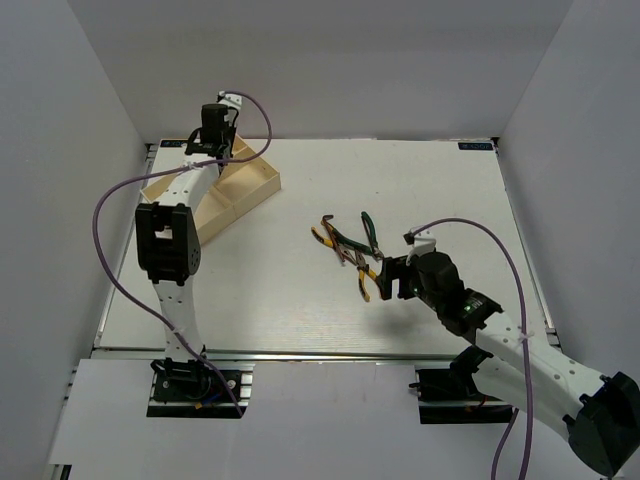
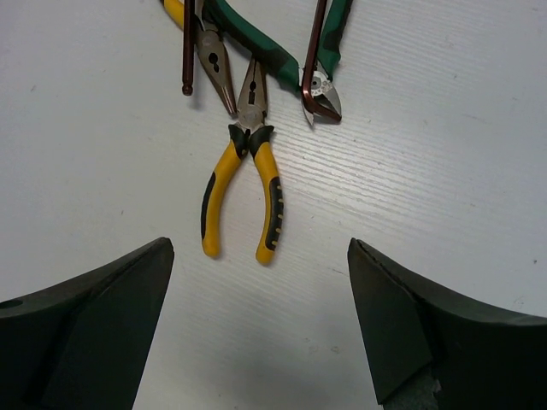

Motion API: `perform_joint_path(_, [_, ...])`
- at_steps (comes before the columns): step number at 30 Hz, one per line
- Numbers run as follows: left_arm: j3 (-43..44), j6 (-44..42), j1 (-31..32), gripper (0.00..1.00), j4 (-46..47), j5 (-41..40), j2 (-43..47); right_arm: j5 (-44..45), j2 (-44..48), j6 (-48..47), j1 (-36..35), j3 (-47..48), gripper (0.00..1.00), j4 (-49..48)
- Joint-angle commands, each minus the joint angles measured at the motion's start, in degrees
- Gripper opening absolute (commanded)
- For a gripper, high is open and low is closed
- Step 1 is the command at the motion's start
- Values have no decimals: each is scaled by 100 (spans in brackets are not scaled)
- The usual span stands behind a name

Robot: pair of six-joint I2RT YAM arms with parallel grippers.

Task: Sort the tools into containers

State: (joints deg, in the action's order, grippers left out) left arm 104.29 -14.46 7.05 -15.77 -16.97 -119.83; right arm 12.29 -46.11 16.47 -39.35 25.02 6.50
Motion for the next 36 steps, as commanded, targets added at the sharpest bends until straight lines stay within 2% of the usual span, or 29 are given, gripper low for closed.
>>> perform_joint_path(1, [364,-688,-98,0,539,-148,-110,72,137,128,7,-58,88,-62])
perform_joint_path(6, [671,-804,-213,0,777,-210,-655,-7,128,129,7,-181,88,-105])
perform_joint_path(18, [716,-998,-371,0,970,-254,-1069,-227,-144,41,16,-199,88,-299])
perform_joint_path(20, [567,-980,-371,6,997,-141,-1025,-245,-127,41,24,-190,88,-299])
perform_joint_path(23, [452,-945,-371,26,1085,-149,-937,-245,-56,41,7,-199,88,-299])
perform_joint_path(24, [452,-936,-371,38,1076,-131,-919,-245,-39,41,7,-199,89,-307])
perform_joint_path(27, [461,-866,-371,48,1059,-140,-876,-228,-30,41,33,-199,88,-281])
perform_joint_path(28, [461,-857,-371,55,1032,-122,-867,-236,-47,41,7,-199,89,-281])
perform_joint_path(34, [241,-550,-319,68,1032,-332,-569,-271,-4,23,7,-120,89,-228])
perform_joint_path(36, [-47,-304,-249,70,1234,-543,-226,-263,40,67,15,-111,88,-185])
